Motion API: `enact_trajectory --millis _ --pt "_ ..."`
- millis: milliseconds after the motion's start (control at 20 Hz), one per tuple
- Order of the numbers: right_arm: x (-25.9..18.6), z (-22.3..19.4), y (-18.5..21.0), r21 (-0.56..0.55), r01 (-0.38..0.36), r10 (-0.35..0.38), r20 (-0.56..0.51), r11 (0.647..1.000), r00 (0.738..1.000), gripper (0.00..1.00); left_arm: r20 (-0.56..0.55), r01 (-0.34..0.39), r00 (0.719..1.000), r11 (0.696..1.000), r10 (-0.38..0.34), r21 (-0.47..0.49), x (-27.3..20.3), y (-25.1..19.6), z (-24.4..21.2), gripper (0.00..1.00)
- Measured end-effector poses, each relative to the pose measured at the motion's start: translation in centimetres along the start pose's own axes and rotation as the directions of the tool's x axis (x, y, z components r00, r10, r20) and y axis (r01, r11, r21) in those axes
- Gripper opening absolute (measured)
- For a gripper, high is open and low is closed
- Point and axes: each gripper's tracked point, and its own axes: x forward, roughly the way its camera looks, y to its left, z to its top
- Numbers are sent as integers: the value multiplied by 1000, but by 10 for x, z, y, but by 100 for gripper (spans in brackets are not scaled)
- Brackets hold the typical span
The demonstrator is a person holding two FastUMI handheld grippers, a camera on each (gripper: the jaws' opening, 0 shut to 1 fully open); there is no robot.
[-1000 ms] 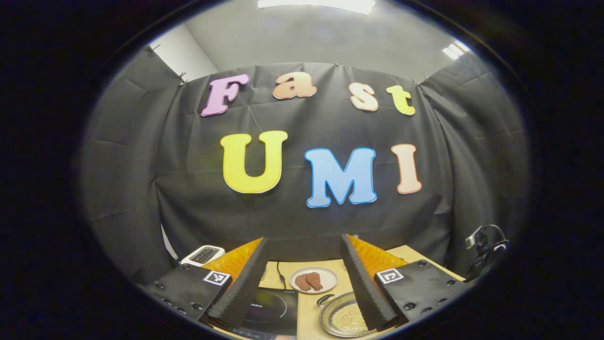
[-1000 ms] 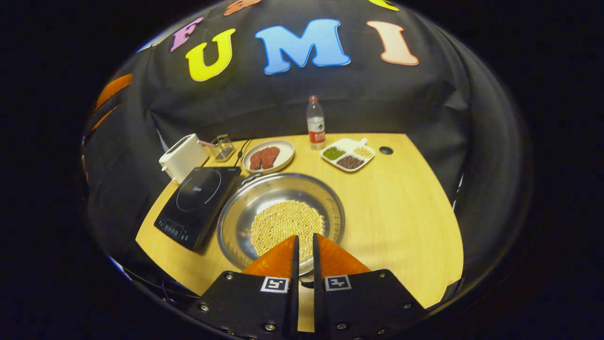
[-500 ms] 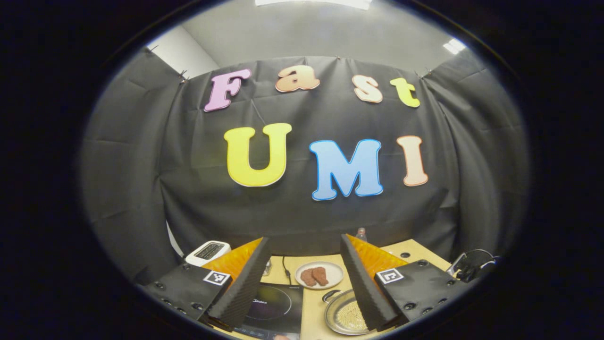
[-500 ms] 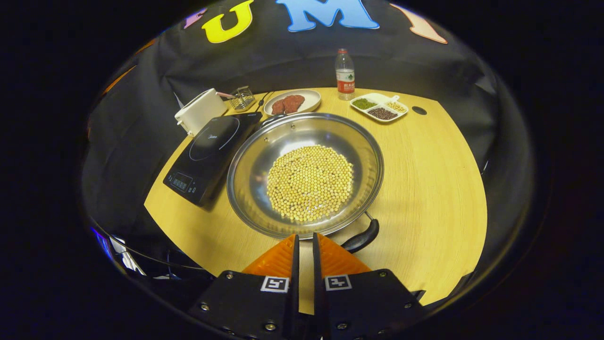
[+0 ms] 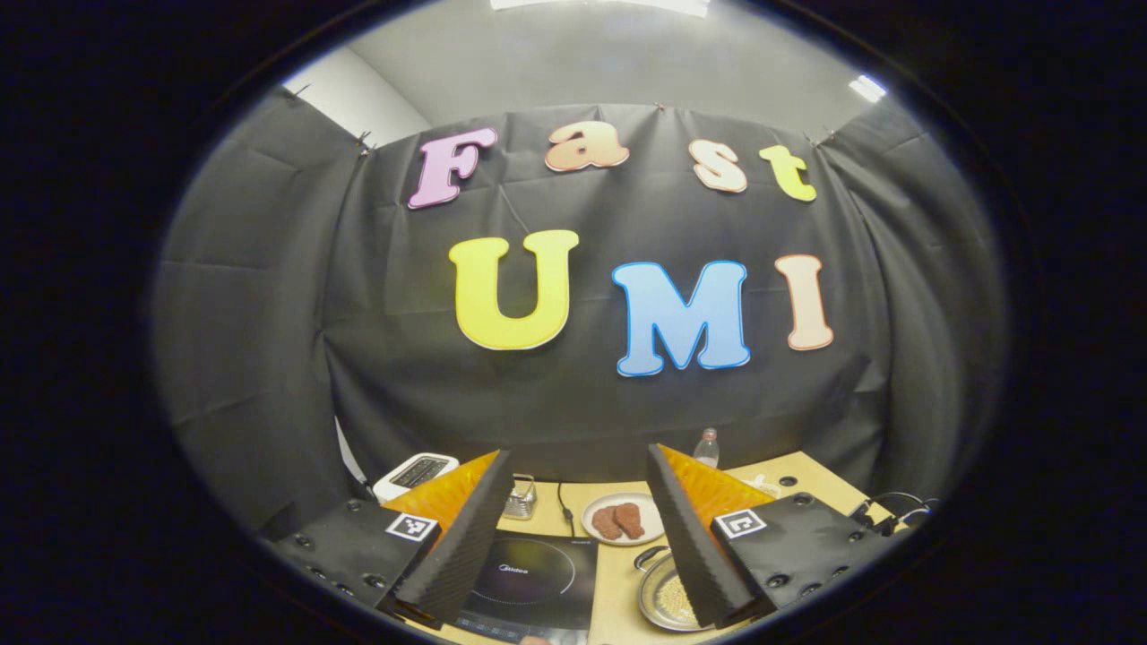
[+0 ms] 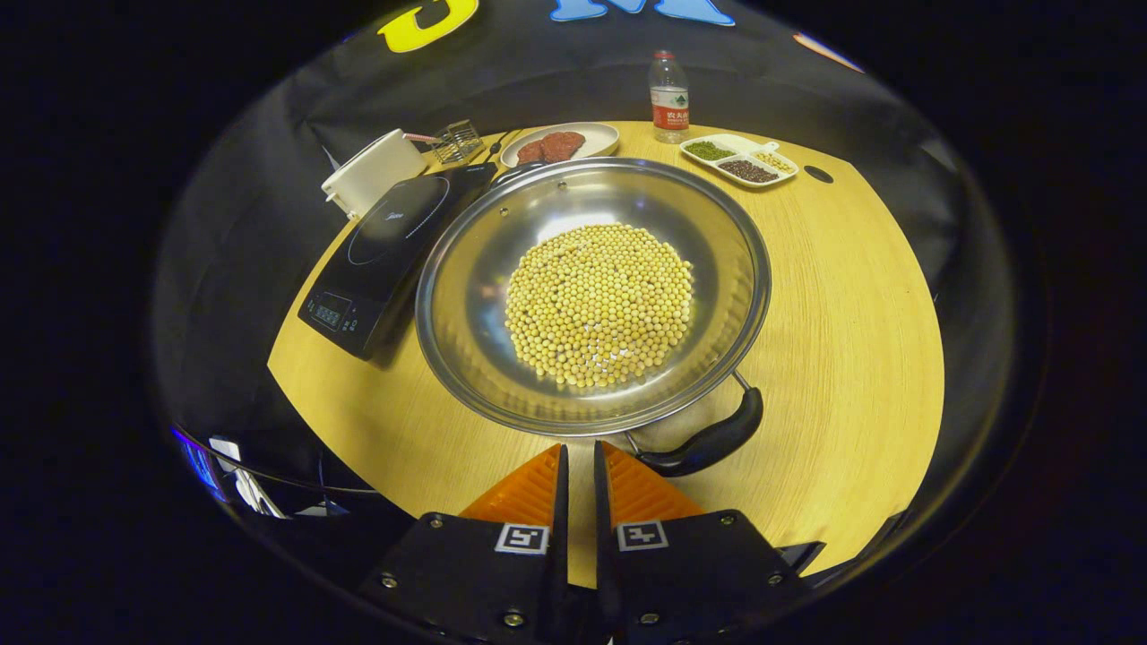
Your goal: First push the handle of the pot to place it horizontally, then grasp the pot with both hands and set it on the induction cooktop.
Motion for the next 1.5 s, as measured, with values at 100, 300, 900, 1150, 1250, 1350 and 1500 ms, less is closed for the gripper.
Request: enact_trajectory --millis 100,300,900,1150,1250,1350,1500 --pt "3 0 -4 17 9 -9 -9 1000 1000 14 -5 -2 1000 1000 1 -3 3 3 -3 95" --pt "4 2 -9 39 16 -16 -7 999 1000 13 -16 0 1000 1000 0 -5 4 5 -11 98" --pt "4 14 -62 82 133 -134 2 988 991 12 -22 23 999 1000 -23 15 12 -4 -12 96" --pt "0 24 -85 112 165 -168 20 980 986 7 -23 31 999 999 -31 20 13 -9 -12 99" --pt "-1 28 -94 117 177 -181 27 977 983 7 -23 33 999 999 -33 22 12 -11 -12 95" --pt "-2 33 -102 118 189 -194 35 975 980 7 -23 37 999 999 -36 22 11 -14 -13 95" --pt "-3 40 -114 134 201 -208 40 970 977 7 -22 37 999 999 -36 29 10 -16 -11 99"
